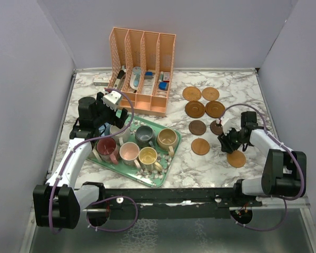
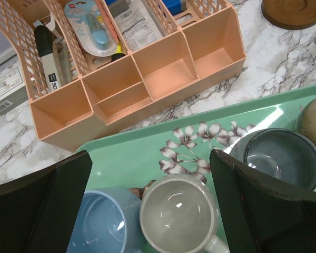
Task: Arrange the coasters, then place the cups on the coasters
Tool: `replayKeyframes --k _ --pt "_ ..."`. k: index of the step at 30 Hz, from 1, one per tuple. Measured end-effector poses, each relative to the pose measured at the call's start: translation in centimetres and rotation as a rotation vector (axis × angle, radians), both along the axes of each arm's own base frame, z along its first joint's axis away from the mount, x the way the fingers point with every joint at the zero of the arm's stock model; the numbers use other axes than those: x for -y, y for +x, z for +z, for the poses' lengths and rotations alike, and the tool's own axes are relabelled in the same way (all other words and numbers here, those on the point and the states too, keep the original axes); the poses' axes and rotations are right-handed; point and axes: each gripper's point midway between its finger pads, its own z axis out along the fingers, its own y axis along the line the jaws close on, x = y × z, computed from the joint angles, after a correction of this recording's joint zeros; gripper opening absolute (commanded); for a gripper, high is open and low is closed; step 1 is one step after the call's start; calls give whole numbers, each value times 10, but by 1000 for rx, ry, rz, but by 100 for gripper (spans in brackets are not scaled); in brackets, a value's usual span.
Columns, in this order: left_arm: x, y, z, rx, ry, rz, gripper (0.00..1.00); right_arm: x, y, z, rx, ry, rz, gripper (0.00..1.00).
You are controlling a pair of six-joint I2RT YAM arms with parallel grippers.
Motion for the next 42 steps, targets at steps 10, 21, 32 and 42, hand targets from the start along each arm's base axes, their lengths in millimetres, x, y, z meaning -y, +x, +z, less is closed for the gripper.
replayKeyframes --k 10,21,32,42 --pt "0 0 0 1 1 -1 99 -5 28 34 84 4 -33 56" --pt "0 0 0 1 2 -2 99 27 -3 39 41 -178 -69 73" --pt "1 0 1 3 1 -5 99 42 -36 14 -83 -259 -56 83" --pt "1 -1 1 3 -1 -8 99 39 -41 4 -123 -246 -45 71"
